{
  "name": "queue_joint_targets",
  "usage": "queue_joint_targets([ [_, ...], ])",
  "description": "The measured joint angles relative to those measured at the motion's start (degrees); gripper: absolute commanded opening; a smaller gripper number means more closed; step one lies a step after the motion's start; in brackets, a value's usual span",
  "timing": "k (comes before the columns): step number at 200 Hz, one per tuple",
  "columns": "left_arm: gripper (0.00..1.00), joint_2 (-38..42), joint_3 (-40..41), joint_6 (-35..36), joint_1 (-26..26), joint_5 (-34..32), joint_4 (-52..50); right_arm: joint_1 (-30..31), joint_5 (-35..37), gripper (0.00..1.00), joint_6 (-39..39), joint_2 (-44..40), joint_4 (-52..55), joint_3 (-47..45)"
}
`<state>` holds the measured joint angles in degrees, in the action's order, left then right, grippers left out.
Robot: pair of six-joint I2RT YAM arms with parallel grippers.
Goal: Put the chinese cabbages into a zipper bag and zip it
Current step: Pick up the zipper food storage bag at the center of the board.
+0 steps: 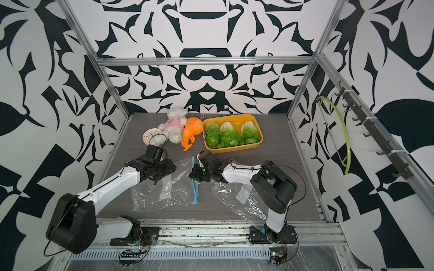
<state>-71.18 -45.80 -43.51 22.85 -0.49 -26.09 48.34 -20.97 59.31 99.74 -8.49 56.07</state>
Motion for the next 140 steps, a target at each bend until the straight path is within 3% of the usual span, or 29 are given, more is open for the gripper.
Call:
queue_joint_targets([
  [27, 0.58, 7.32, -4.55, 0.76, 1.79, -3.17, -4.94, 0.00, 2.45, 0.00, 2.36, -3.80, -0.42, 0.02],
  [57, 0.59, 13.20, -7.76, 0.85, 9.14, -6.34, -9.77, 0.00, 6.40, 0.00, 5.51, -6.69, -0.42, 0.20],
  [113, 0.57, 17.03, -7.04, 0.17, 25.24, -11.23, -12.50, 0.22, 12.33, 0.00, 11.17, -7.37, -0.85, 1.27],
  [140, 0.57, 16.24, -4.87, 2.93, 28.44, -11.87, -10.25, 0.98, 14.12, 0.00, 13.44, -7.61, -1.49, 1.44],
])
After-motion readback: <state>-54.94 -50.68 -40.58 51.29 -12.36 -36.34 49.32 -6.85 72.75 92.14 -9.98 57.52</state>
